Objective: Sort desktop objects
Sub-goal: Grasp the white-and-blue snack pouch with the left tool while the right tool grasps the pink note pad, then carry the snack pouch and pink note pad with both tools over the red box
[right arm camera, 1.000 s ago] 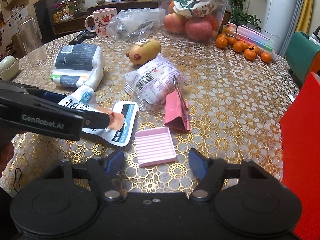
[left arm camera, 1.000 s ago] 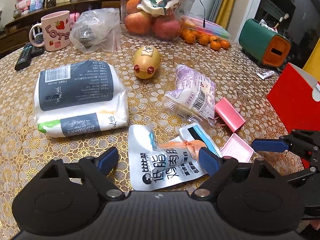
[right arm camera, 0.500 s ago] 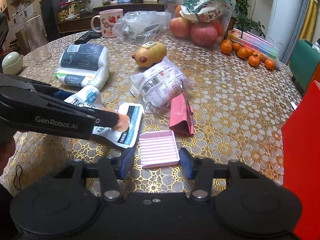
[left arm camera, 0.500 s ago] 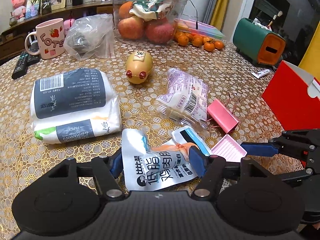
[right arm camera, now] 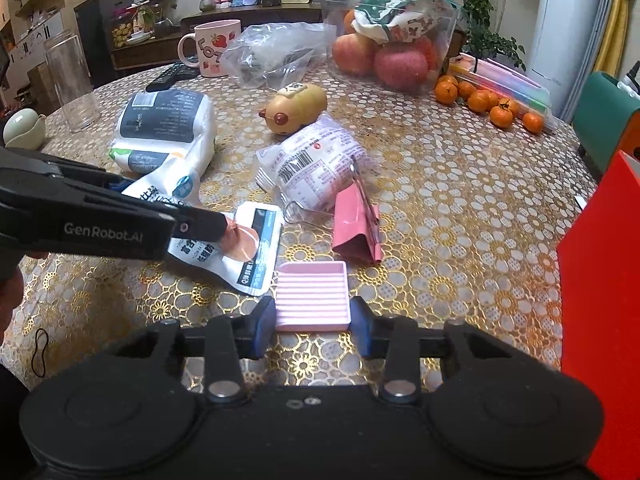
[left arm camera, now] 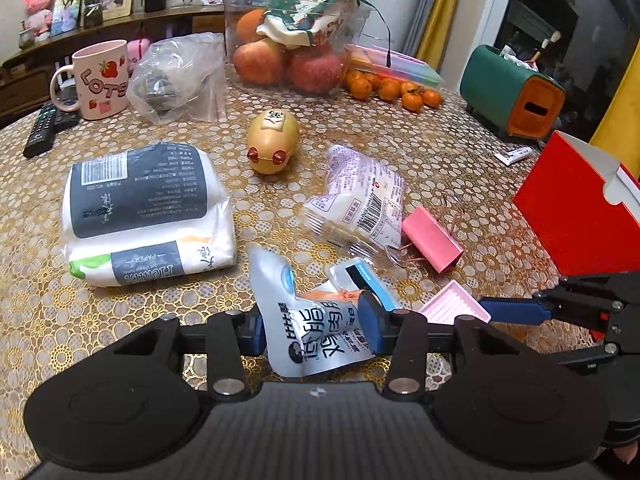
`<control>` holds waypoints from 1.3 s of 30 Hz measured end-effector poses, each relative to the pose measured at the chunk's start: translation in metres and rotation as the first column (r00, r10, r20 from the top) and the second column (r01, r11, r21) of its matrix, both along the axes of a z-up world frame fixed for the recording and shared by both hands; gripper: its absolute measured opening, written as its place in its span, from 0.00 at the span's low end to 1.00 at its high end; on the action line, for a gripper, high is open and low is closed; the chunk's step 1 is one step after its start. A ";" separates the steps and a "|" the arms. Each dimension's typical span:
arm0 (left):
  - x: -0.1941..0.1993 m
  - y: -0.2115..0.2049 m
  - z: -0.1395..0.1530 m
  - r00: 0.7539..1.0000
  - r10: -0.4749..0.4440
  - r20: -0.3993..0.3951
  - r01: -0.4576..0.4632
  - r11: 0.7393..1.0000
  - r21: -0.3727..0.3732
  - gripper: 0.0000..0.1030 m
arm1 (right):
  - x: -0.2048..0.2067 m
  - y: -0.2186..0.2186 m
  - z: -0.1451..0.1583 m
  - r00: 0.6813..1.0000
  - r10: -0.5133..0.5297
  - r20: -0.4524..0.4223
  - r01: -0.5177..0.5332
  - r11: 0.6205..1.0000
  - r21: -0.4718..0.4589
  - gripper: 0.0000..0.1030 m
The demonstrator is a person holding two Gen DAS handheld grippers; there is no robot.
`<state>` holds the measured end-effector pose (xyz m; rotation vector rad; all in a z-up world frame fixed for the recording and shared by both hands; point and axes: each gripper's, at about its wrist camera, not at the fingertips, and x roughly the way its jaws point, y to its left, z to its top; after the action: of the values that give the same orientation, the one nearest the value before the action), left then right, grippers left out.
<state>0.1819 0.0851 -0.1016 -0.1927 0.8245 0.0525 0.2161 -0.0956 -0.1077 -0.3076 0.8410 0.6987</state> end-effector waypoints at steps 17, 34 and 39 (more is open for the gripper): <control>-0.020 0.004 0.011 0.998 0.062 0.011 -0.060 0.987 -0.147 0.23 | -0.017 -0.028 0.015 0.999 -0.042 -0.018 0.042 0.999 0.022 0.38; -0.047 -0.003 0.020 0.997 0.075 0.015 -0.070 0.974 -0.215 0.21 | -0.043 -0.055 0.038 0.998 -0.065 0.002 0.065 0.997 0.036 0.38; -0.054 -0.006 0.025 0.997 0.078 0.008 -0.073 0.963 -0.260 0.21 | -0.050 -0.065 0.045 0.998 -0.066 0.009 0.066 0.997 0.037 0.38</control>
<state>0.1276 0.0790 -0.0768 -0.4719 0.8040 0.0138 0.1665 -0.1606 -0.0626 -0.2495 0.8248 0.6496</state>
